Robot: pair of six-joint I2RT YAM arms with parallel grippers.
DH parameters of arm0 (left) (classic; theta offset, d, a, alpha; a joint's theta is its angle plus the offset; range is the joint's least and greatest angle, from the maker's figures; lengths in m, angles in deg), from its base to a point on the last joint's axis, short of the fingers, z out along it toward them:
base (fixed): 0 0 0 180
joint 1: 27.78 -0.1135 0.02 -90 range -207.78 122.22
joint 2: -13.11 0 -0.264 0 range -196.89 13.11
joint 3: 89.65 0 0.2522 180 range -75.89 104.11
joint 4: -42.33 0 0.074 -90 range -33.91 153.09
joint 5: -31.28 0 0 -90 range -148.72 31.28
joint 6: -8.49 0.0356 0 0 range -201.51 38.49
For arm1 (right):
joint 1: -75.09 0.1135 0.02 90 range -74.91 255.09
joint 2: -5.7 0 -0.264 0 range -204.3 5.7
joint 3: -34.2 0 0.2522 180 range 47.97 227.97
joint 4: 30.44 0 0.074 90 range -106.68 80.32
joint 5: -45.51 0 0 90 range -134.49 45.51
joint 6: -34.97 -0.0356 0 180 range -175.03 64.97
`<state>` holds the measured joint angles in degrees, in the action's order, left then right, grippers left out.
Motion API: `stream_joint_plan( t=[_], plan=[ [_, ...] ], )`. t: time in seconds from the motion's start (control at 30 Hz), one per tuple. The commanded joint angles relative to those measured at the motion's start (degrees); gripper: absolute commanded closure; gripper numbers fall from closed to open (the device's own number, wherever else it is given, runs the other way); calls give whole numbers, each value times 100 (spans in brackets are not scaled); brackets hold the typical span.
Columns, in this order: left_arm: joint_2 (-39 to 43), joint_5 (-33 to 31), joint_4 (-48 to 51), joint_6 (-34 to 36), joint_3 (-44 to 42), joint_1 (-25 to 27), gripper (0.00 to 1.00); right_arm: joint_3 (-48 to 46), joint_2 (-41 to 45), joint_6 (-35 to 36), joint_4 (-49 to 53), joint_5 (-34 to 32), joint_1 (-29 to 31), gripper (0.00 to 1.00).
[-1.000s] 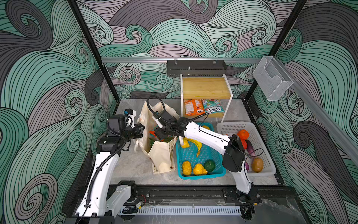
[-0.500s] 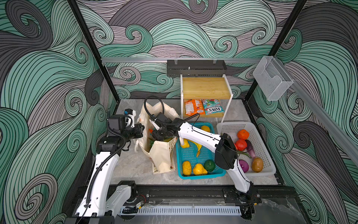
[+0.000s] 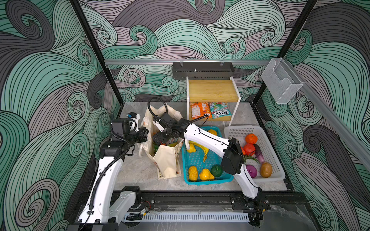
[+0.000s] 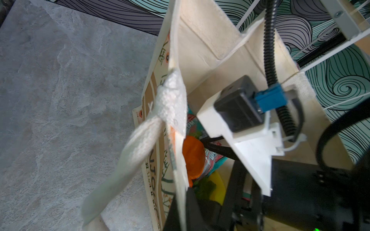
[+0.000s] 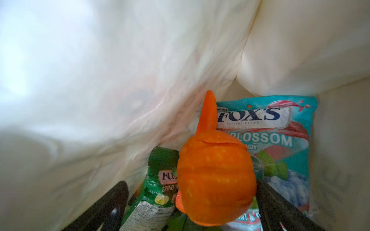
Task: Place the food into the grocery bag and tie it
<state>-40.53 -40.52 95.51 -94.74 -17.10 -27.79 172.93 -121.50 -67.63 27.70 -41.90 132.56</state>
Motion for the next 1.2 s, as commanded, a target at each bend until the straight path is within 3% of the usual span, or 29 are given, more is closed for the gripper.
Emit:
stream_joint_plan(
  t=[0.0,0.27,0.5,0.7,0.8,1.0,1.17],
  plan=[
    [99,-284,-15,-13,37,-58,100,-129,809,-39,-9,4,4,1],
    [118,-448,11,-55,36,-82,100,-1927,2623,-417,-1320,188,-5,1],
    [117,-528,23,-64,29,-90,100,-3451,4021,-906,-1579,-452,-367,7],
    [52,-547,-9,-151,62,-96,100,-3698,3806,-1066,-1372,-388,-527,12],
    [-3,-523,21,-230,162,-96,100,-3663,3520,-1115,-1477,-309,-527,31],
    [-219,-726,505,-413,860,-96,100,-3490,3525,-945,-1587,-515,-455,99],
    [-467,-1434,1263,-482,1882,-96,100,-3143,3831,-671,-1459,-909,-361,100]
  ],
)
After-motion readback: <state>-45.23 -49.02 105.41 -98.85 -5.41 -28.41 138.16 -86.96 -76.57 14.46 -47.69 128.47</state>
